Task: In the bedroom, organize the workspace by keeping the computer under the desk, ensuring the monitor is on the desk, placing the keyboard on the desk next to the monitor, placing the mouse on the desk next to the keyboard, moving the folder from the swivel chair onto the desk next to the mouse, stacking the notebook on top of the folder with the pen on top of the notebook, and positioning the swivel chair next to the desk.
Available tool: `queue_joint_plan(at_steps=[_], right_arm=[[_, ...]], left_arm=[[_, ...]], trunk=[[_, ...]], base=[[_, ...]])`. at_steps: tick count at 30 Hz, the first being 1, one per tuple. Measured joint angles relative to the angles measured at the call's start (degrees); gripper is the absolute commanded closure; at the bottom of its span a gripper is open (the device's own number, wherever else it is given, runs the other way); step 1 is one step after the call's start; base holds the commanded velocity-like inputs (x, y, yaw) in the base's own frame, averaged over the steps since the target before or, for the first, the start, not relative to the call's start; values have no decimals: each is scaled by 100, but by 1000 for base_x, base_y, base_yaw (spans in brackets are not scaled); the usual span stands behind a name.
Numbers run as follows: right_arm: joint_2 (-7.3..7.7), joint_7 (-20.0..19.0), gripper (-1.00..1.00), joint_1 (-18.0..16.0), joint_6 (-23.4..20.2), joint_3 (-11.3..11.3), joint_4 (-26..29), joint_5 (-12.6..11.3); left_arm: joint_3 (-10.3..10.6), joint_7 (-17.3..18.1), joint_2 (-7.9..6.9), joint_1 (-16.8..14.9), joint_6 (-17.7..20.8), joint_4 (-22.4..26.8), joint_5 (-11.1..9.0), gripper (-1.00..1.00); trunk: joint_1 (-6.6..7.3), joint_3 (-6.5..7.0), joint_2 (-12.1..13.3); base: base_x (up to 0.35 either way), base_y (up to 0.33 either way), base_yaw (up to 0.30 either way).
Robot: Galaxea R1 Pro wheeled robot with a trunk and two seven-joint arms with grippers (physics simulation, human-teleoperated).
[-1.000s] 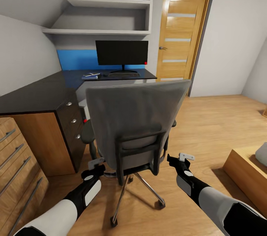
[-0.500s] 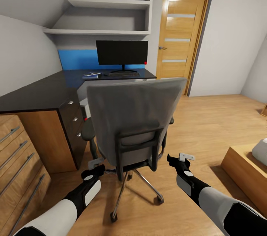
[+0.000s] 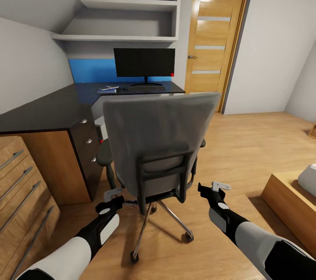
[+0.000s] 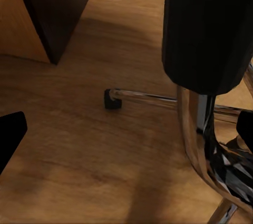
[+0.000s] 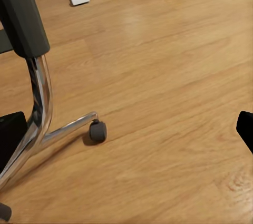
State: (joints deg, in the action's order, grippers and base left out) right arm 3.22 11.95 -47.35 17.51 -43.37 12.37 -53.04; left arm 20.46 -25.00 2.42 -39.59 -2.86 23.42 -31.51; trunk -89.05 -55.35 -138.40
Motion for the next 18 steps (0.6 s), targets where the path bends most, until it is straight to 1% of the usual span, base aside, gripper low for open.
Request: queue_joint_plan(at_steps=[5, 16, 18], right_arm=[[-8, -5, -100, 0, -1, -7, -1, 0], [-39, -8, -100, -1, 14, -28, 8, 17], [-56, -8, -100, -1, 18, -32, 14, 21]], left_arm=[[-2, -3, -1, 1, 1, -9, -5, -100], [4, 0, 6, 0, 7, -11, -6, -100], [6, -2, 7, 0, 7, -12, -6, -100]], trunk=[[-2, 0, 0], [-3, 0, 0], [-2, 0, 0]], base=[[-197, -59, 0], [-293, -117, 0], [-197, -87, 0]])
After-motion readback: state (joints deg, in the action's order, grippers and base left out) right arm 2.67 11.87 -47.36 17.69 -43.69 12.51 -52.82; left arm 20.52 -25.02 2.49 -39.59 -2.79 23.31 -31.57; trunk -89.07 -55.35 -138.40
